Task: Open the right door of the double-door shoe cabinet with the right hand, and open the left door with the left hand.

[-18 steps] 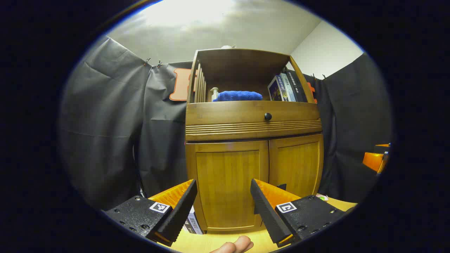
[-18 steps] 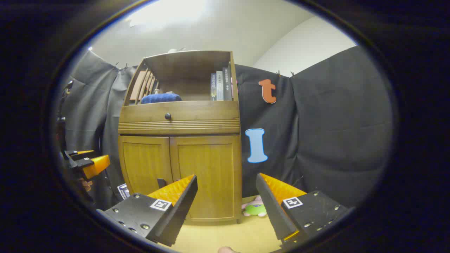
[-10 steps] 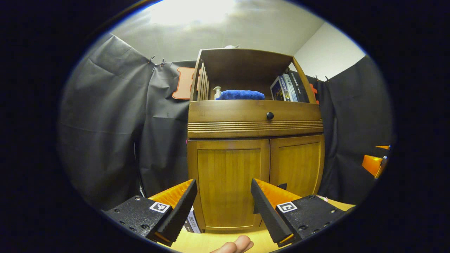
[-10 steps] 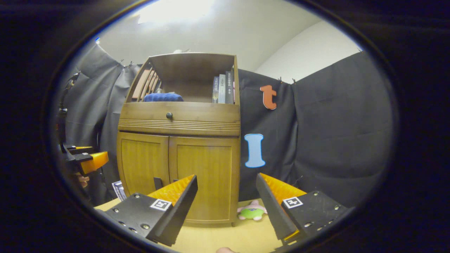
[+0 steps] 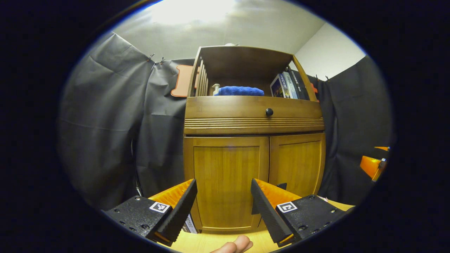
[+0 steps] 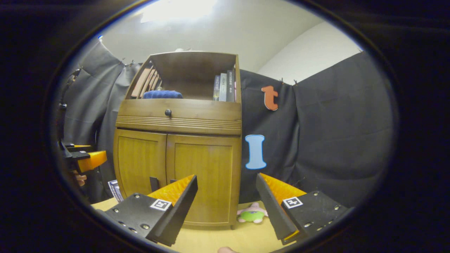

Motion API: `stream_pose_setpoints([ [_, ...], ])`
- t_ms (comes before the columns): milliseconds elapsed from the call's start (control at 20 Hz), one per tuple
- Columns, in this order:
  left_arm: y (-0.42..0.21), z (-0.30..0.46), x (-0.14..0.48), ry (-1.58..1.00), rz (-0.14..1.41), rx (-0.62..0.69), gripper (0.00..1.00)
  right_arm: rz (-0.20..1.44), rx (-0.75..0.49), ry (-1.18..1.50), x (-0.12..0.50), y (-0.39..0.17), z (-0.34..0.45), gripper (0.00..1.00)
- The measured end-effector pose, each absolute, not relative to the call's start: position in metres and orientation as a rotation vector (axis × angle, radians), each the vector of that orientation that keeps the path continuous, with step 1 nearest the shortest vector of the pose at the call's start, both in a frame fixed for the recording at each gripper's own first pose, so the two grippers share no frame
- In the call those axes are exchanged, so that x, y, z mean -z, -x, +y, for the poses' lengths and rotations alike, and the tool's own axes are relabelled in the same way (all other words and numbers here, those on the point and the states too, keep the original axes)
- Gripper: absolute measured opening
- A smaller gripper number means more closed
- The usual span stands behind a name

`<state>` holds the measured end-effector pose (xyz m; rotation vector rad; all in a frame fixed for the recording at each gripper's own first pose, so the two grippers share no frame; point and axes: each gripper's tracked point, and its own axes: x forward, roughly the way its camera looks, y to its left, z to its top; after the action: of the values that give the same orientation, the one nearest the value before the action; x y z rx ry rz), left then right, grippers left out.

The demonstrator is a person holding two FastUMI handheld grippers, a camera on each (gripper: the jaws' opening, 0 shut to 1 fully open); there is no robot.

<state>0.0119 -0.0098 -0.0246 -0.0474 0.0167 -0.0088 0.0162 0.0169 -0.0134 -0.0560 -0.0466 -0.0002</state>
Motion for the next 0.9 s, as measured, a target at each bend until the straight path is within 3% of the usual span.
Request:
stream_pose_setpoints([
  [100,-0.011,-0.001,0.028,0.048,0.019,-0.003,0.91,-0.026,-0.022,0.056,0.024,-0.038,0.033,0.96],
  [500,0.001,0.013,0.040,0.015,0.032,-0.025,0.91,0.092,-0.154,0.016,0.092,-0.127,0.114,0.99],
  [900,0.028,0.025,0.021,-0.007,-0.061,-0.024,0.96,0.200,-0.203,0.006,0.164,-0.188,0.174,1.00],
])
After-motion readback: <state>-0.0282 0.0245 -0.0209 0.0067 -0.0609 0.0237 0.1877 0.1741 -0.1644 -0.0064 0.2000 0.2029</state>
